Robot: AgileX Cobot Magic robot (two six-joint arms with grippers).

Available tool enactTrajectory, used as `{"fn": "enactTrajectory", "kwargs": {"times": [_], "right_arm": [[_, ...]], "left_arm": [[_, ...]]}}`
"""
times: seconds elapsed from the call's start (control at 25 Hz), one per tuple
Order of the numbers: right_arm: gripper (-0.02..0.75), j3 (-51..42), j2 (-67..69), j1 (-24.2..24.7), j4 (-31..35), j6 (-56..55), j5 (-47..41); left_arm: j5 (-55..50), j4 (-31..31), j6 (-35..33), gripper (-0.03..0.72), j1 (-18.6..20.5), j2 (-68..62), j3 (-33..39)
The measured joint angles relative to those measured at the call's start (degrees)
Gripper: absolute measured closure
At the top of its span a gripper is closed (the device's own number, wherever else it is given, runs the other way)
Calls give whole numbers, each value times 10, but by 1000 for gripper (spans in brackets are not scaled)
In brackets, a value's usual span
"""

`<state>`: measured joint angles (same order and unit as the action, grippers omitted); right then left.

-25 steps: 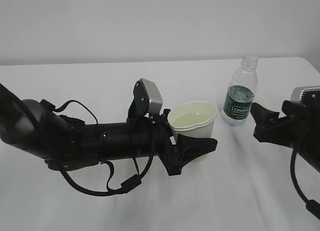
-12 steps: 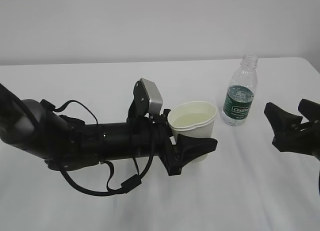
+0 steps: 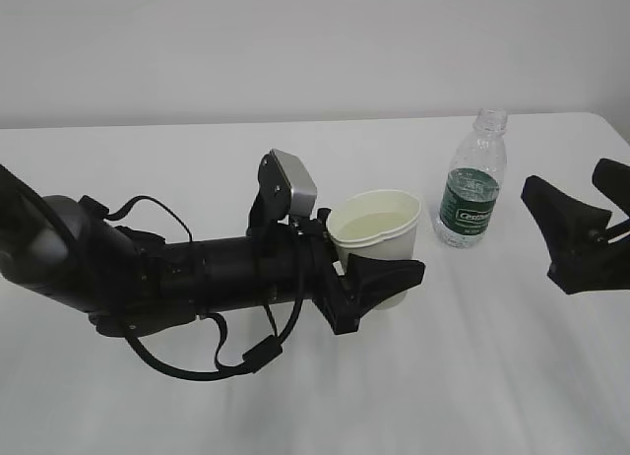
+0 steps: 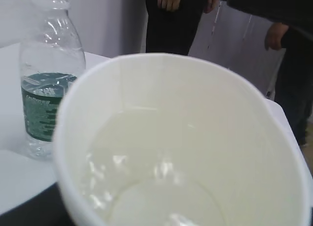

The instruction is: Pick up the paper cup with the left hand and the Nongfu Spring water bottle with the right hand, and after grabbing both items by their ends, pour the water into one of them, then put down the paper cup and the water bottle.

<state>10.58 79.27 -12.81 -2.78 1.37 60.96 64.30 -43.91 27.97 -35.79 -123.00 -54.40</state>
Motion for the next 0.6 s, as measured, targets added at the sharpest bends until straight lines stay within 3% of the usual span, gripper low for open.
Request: {"fn": "enactTrajectory", "kwargs": {"times": [0.36,0.6], "right_arm": [[164,-1,-6,0,12,0,-26],[164,-1,-6,0,28,0,-43]], "left_arm": [[0,14,0,223,1,0,0],[0,46,0,224,31,1,8]]}}
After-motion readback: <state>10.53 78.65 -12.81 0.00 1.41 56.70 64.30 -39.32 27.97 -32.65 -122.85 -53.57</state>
